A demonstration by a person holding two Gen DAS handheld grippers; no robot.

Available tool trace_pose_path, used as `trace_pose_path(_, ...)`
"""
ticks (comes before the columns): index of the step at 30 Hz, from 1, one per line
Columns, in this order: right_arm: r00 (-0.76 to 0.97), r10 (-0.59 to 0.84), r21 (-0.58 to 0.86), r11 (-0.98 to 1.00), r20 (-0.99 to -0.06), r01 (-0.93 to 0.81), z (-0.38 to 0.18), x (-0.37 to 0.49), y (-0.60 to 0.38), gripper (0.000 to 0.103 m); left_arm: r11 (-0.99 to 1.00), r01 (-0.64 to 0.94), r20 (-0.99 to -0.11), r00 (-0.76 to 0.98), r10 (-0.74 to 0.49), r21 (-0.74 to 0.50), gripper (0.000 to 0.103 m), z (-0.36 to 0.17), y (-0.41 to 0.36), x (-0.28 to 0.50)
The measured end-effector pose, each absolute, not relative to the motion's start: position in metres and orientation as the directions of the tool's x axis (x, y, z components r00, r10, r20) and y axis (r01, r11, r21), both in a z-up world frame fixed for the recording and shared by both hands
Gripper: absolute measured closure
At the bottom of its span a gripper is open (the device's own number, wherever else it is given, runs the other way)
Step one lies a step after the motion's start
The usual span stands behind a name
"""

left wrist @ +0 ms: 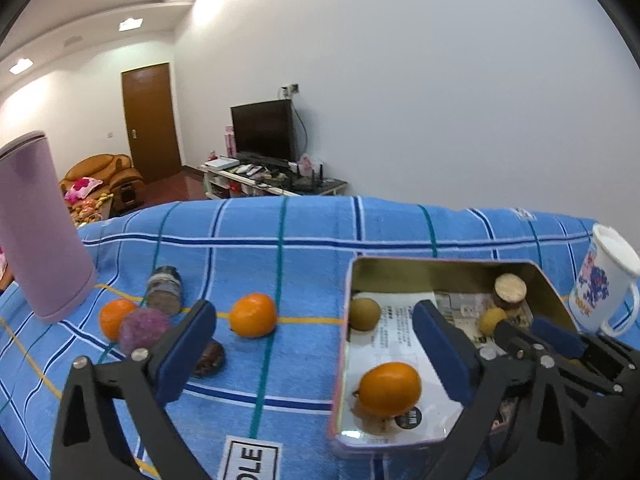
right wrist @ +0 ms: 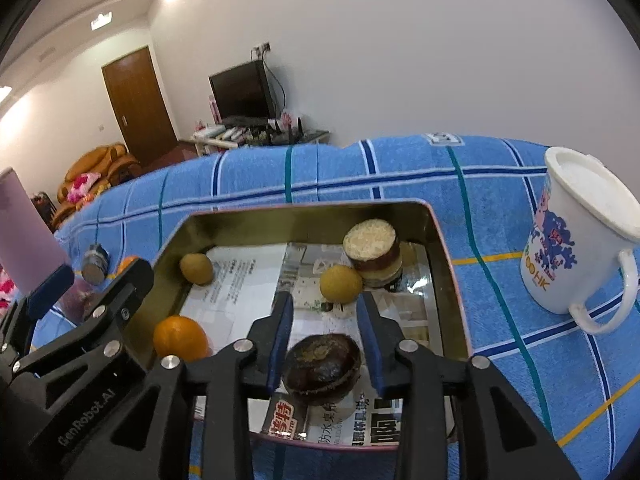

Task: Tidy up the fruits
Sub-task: 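Lower the potato into the tin and open the left tool while the right tool releases the lemon, then move both tools away from the tin toward the fruits on the cloth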

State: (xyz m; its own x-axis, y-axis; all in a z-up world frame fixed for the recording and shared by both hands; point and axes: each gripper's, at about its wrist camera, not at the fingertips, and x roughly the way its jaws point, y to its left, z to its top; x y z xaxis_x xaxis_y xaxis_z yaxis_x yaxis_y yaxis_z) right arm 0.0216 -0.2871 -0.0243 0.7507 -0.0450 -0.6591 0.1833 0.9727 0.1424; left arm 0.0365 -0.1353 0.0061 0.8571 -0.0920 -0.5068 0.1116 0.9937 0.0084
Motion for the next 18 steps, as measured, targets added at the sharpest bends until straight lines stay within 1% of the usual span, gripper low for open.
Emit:
trace_pose_path(2, 0.775, -0.071, 0.146, 0.967, -0.628, 0.207, -0.02, 0.016, -0.292, 0.039, 0.995, 0.1, -0.506, 0.857, -0.097, -0.021, 0.0, 0.008, -0.128, 0.037)
trace_pose_path(5, 0.811, -0.082, 0.181, 0.957, -0.58, 0.226, -0.014, 0.007, -0.298, 0.03, 0.995, 0.091, -0.516, 0.851, -0.1, -0.042, 0.0, 0.006, -0.122, 0.038)
trace_pose_path(8, 0.841, -0.098, 0.189, 0.954, -0.532, 0.231, -0.008, 0.0, -0.298, 0.026, 0.996, 0.086, -0.519, 0.85, -0.088, -0.027, 0.0, 0.005, -0.12, 0.039)
trace_pose_path(12, 0.857, -0.143, 0.127, 0.964, -0.495, 0.234, -0.001, -0.004, -0.288, 0.026, 0.997, 0.079, -0.514, 0.854, -0.074, -0.012, 0.0, 0.005, -0.115, 0.036)
trace_pose_path(18, 0.883, -0.17, 0.071, 0.972, -0.436, 0.222, 0.007, -0.01, -0.274, 0.025, 0.998, 0.066, -0.517, 0.854, -0.063, -0.011, 0.0, 0.004, -0.103, 0.035)
